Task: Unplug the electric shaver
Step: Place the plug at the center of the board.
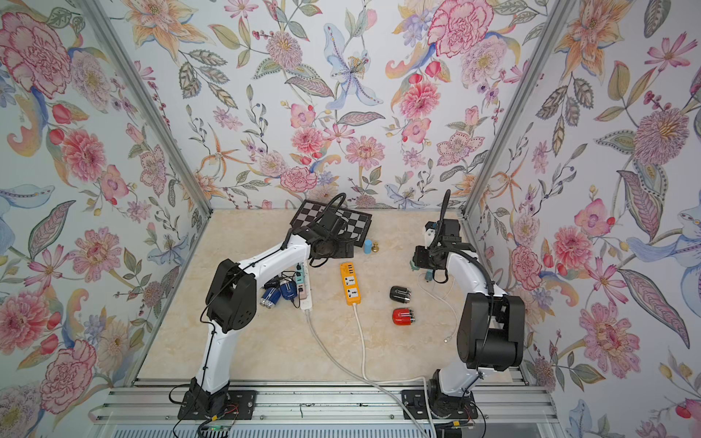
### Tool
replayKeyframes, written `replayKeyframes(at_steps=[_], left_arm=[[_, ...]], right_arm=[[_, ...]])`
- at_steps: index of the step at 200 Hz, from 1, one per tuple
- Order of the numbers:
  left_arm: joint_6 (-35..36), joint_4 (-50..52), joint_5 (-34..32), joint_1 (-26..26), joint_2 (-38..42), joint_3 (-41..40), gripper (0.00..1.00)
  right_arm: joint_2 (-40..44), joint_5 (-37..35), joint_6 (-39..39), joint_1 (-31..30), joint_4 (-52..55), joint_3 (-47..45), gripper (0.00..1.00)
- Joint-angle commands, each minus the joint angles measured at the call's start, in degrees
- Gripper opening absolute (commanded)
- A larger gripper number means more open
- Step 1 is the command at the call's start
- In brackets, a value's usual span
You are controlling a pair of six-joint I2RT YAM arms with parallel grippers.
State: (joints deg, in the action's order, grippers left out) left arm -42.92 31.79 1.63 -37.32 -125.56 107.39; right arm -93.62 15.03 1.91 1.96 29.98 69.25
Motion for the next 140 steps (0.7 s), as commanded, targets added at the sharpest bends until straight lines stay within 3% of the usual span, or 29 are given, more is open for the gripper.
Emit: replayKeyframes(at_steps=[1,80,140], left_arm=[[1.8,-1.4,1.4,0.8,2.5,-2.1,0.99],[2.5,-2.0,3.0,1.5,2.1,-3.1,0.99],[0.7,-4.7,2.9,2.9,5.1,-9.1,0.99]], right_arm=[[-1.7,-1.6,-1.4,-0.3,9.8,3.0,0.18],[-15.8,-6.1,-1.4,-0.7,13.7,14.4,0.19],[-23.2,-9.0,-1.7,-2.0,15.2,19.1,0.2]])
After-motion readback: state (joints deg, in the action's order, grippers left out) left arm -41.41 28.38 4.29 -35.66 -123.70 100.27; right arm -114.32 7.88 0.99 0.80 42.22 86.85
